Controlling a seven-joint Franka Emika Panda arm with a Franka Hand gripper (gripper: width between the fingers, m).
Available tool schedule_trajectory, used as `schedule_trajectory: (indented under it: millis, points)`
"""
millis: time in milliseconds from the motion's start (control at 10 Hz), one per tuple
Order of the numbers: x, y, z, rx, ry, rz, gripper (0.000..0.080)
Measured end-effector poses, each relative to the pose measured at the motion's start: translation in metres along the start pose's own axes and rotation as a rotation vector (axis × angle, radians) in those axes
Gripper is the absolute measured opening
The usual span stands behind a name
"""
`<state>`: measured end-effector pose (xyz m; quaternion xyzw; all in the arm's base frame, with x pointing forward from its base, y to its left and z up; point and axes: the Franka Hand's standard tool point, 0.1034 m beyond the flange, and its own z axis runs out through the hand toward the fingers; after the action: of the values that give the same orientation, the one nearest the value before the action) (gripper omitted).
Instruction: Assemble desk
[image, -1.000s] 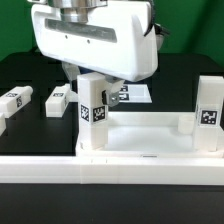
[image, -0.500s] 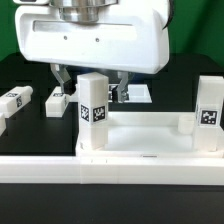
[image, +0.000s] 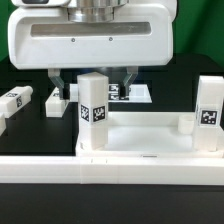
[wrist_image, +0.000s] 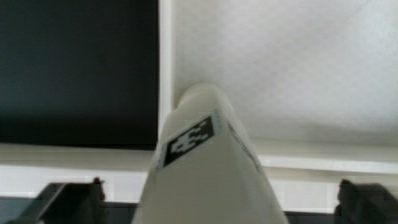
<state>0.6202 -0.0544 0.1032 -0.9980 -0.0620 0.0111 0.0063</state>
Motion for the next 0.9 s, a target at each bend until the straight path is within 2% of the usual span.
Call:
schedule_trajectory:
  millis: [300,400,500,600,700,900]
  points:
    - [-0.0007,0.0019,0.0000,-0.014,-0.007,-0.272,0.0648]
    - [-0.0009,0.0028,0.0001,-0.013,-0.008,-0.312,0.0561]
    - [-0.0010,0.0032,0.0001,-0.013,-0.008,-0.350,0.0425]
    - [-0.0010,0.0032,0.0001,-0.013,-0.008,-0.343,0.0425]
    - [-0.0011,0.0032,0.0002,-0.013,-0.008,-0.339,0.0288]
    - [-0.0011,0.0032,0.0002,-0.013,-0.008,-0.312,0.0288]
